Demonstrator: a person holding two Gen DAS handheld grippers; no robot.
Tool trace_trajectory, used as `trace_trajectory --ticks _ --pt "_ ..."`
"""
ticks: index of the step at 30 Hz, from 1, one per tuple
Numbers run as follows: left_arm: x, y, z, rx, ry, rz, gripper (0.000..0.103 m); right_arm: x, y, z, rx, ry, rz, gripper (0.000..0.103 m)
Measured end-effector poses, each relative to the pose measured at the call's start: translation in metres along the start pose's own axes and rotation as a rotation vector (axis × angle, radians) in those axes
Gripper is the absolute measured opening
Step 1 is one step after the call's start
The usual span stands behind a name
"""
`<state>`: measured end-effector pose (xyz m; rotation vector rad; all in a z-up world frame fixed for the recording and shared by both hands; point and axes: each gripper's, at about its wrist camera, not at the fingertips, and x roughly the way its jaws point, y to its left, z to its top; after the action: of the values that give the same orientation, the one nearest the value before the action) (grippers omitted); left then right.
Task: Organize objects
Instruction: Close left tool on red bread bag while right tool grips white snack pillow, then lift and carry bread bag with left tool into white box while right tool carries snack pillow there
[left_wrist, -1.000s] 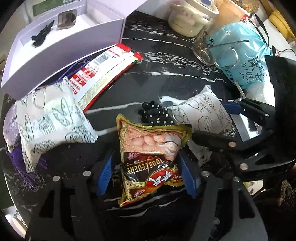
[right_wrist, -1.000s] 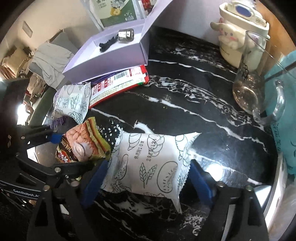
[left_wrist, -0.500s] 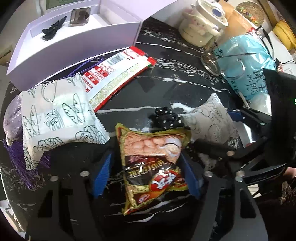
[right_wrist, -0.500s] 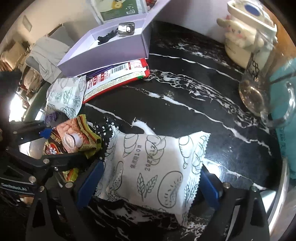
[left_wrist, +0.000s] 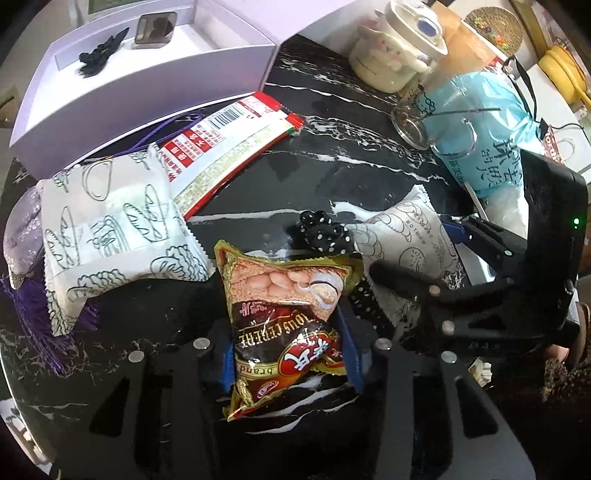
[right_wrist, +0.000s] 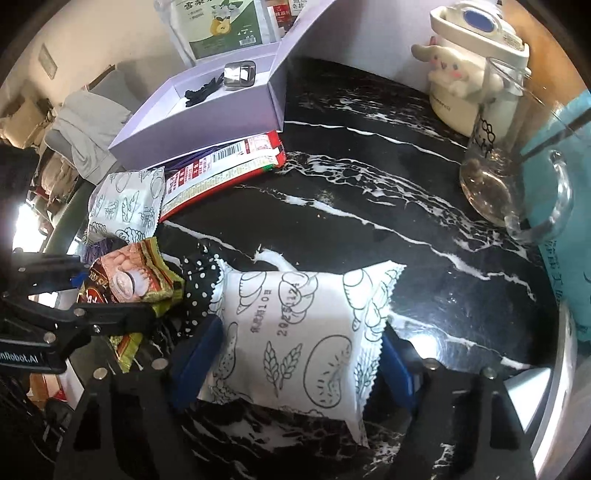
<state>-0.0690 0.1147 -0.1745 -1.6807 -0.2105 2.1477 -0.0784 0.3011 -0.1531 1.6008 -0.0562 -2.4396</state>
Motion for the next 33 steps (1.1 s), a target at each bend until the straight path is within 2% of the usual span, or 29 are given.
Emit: trace_trajectory --ticks 2,5,8,18,33 --pt "-0.003 0.002 0.001 -0.008 -0.007 -0.006 0.042 0.0 0.003 0.0 -0.015 0.003 0.003 0.07" --pt "-0.007 0.002 0.001 -0.008 -0.014 -0.001 0.042 -0.003 0.002 0.0 0.012 0.013 0.028 0.068" --pt "-0.008 0.002 0.002 -0.008 0.004 0.032 0.041 -0.005 -0.002 0.0 0.048 0.015 0.056 0.066" --pt "-0.018 0.004 0.004 -0.02 0.002 0.026 0.041 -0.017 0.006 0.001 0.019 0.007 0.102 0.066" --pt "-0.084 -0.003 0.03 -0.064 -0.076 0.027 0.041 -0.078 0.036 0.055 -0.104 -0.054 0.16 0.066"
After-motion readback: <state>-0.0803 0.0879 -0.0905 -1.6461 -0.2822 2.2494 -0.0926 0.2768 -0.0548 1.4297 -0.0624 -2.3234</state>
